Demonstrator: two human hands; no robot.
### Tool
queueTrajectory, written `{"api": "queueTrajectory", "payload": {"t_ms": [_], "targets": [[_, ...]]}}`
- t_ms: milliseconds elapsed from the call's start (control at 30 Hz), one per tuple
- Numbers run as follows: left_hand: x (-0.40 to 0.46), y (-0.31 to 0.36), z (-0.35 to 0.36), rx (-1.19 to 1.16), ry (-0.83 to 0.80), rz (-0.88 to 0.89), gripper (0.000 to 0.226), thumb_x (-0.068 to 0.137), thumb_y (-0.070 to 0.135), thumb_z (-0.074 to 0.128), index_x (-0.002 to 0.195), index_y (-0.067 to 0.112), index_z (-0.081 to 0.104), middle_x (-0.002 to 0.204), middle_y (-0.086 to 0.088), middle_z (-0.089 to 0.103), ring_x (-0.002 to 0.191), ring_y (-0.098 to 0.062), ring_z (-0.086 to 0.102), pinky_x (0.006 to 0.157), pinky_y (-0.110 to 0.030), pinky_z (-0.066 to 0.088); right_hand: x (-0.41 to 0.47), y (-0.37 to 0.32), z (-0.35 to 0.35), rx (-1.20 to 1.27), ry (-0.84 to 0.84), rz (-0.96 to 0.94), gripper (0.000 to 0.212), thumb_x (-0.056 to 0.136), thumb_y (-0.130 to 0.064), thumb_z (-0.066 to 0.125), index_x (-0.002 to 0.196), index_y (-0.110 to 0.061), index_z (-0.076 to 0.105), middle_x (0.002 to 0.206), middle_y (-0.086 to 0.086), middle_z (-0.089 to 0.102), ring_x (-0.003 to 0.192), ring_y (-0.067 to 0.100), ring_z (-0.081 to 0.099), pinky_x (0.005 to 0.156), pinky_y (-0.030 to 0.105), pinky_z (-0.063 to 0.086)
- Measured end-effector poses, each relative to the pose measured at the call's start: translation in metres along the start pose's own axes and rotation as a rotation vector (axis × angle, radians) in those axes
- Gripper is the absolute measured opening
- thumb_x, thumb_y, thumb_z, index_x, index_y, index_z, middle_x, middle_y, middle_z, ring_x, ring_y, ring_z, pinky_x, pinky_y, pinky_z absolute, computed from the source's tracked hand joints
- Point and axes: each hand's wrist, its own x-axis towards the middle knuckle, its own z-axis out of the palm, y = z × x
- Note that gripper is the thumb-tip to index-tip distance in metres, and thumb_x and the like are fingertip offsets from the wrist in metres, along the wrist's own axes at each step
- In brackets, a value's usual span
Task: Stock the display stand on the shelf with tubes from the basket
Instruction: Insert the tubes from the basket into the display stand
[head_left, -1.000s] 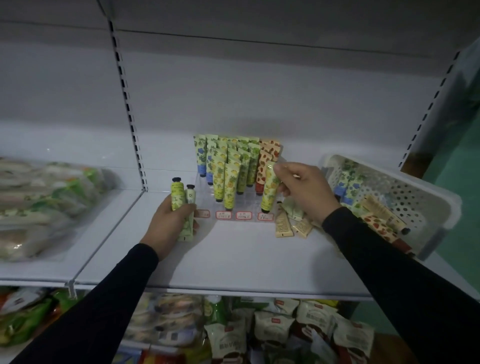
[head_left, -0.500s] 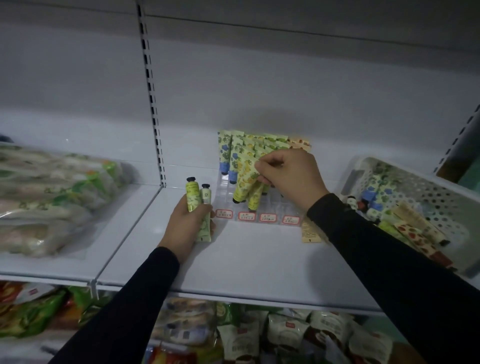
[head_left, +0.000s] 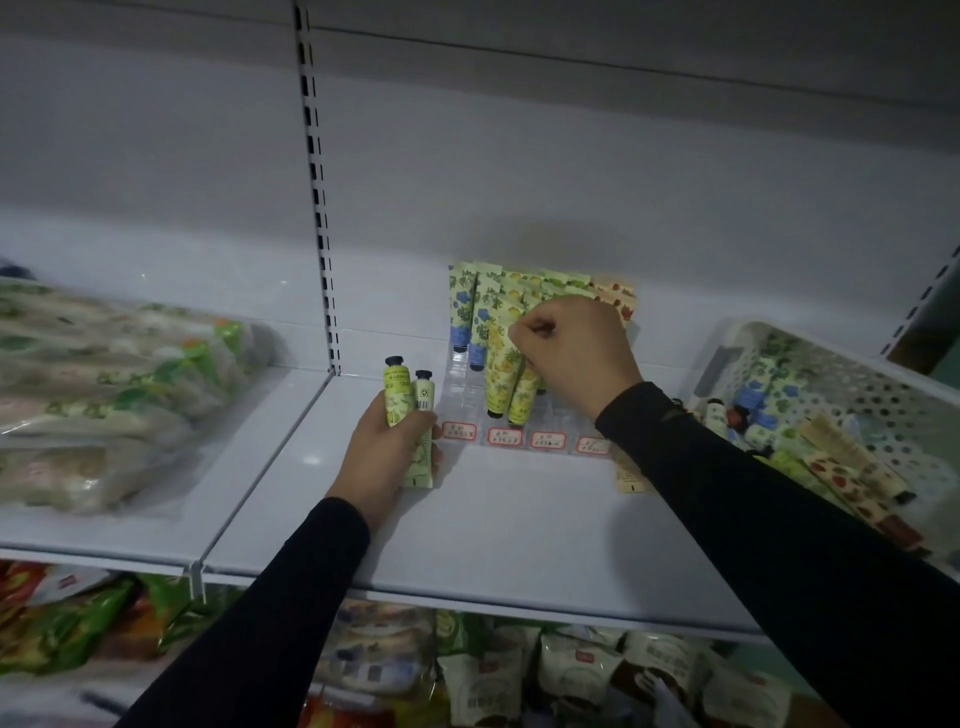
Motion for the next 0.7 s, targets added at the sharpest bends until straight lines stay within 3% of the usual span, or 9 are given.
{"api": "queueTrajectory", "payload": {"t_ms": [133,300,400,500,567,700], "targets": [[-0.001,0.001,0.001,-0.015,0.006,-0.009,0.011,0.093,0.002,0.053,0.093,0.012,0.057,0.072,-0.009,0.063,0.051,-0.022,0.056,0.05,-0.032,0.049,-0.003,0.003,0.001,-0.032,-0.026,-0.015,0.022,0.09,-0.023,0.063,0.079,-0.01,0.076,0.077,-0.001,0.072,0.073,0.012,0.065,0.069,0.018,0.044],[-0.004,0.004,0.003,-0.039,0.003,-0.011,0.011,0.093,0.0,0.052,0.092,0.01,0.056,0.071,-0.008,0.062,0.052,-0.021,0.056,0.048,-0.03,0.049,0.001,0.003,0.003,-0.065,-0.06,-0.015,0.023,0.09,-0.027,0.063,0.079,-0.011,0.076,0.078,0.0,0.072,0.073,0.014,0.064,0.075,0.026,0.052],[-0.004,0.003,0.003,-0.038,0.006,-0.013,0.012,0.093,0.0,0.053,0.091,0.011,0.056,0.071,-0.008,0.062,0.052,-0.021,0.056,0.049,-0.032,0.048,0.006,0.003,0.002,-0.127,-0.075,-0.017,0.032,0.089,-0.028,0.064,0.064,-0.008,0.069,0.058,-0.006,0.059,0.058,0.007,0.053,0.069,0.025,0.046],[-0.004,0.003,0.003,-0.051,0.007,-0.02,0.011,0.093,0.0,0.053,0.091,0.011,0.056,0.07,-0.008,0.062,0.052,-0.02,0.056,0.048,-0.033,0.048,0.008,0.003,0.002,-0.113,-0.072,0.001,0.048,0.087,-0.025,0.065,0.046,-0.013,0.045,0.042,-0.005,0.035,0.041,0.005,0.04,0.065,0.022,0.039],[-0.004,0.003,0.003,-0.053,0.002,-0.021,0.011,0.093,0.001,0.053,0.09,0.011,0.056,0.069,-0.008,0.062,0.052,-0.021,0.056,0.048,-0.033,0.048,0.01,0.003,0.002,-0.102,-0.069,0.002,0.054,0.087,-0.024,0.066,0.045,-0.016,0.033,0.041,-0.003,0.028,0.037,0.007,0.039,0.065,0.024,0.044],[-0.003,0.003,0.002,-0.031,0.005,-0.016,0.01,0.092,0.0,0.053,0.092,0.01,0.056,0.073,-0.011,0.062,0.053,-0.023,0.056,0.049,-0.033,0.048,0.012,0.004,0.004,-0.096,-0.063,0.0,0.054,0.087,-0.025,0.066,0.046,-0.016,0.031,0.046,0.001,0.027,0.041,0.014,0.031,0.072,0.029,0.053]]}}
